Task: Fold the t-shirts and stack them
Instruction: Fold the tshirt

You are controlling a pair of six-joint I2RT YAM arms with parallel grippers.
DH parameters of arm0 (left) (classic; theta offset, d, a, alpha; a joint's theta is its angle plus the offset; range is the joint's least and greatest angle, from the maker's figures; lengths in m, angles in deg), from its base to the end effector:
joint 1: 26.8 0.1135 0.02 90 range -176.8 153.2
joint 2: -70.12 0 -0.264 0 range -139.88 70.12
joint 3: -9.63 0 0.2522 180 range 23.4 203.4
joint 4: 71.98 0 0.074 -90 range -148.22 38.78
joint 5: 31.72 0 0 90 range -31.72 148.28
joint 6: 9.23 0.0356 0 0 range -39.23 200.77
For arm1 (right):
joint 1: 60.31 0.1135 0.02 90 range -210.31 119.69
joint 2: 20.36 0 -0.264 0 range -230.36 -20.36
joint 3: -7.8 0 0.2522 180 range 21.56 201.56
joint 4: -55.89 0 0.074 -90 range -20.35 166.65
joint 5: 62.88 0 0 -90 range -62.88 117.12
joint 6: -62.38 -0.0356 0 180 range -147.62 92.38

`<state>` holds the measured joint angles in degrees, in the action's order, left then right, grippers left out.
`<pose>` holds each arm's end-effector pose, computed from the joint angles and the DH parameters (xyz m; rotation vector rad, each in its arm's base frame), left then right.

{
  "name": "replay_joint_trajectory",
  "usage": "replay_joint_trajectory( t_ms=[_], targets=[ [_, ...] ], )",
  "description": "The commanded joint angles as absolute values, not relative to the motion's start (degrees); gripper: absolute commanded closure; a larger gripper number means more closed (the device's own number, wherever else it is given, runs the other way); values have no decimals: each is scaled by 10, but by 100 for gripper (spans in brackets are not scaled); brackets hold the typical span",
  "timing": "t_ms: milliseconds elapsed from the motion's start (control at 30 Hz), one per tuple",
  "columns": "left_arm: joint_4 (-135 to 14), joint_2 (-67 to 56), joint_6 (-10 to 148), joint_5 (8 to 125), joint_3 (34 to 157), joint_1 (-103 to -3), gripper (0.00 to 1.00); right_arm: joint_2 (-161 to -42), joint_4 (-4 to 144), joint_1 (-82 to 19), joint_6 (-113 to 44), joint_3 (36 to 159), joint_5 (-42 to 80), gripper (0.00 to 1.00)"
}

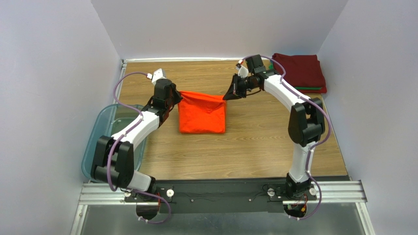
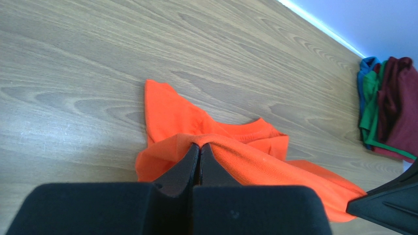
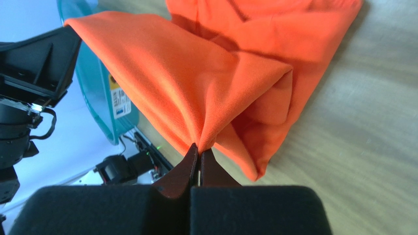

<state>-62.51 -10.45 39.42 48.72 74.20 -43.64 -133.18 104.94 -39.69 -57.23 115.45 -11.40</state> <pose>0.3058 -0.0864 0.2575 -0.5379 1.9693 -0.4769 0.3976 0.1733 0.2515 -0.0890 2.6263 1.1839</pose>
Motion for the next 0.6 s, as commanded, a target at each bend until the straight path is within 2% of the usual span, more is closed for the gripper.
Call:
replay_joint_trajectory(
  t_ms=[0, 367, 533, 567],
  targets=[
    [-656, -154, 411, 487, 767, -422, 100, -1386, 1038, -412, -576, 1201, -114, 99],
    [-686, -251, 427, 524, 816, -411, 100, -1455, 1030, -429, -582, 1246, -116, 99],
    [-690, -291, 427, 530, 839, -402, 100, -1505, 1030, -438, -575, 1291, -128, 90],
    [-691, -302, 427, 532, 842, -399, 95, -1517, 1030, -439, -571, 1299, -129, 90]
  ],
)
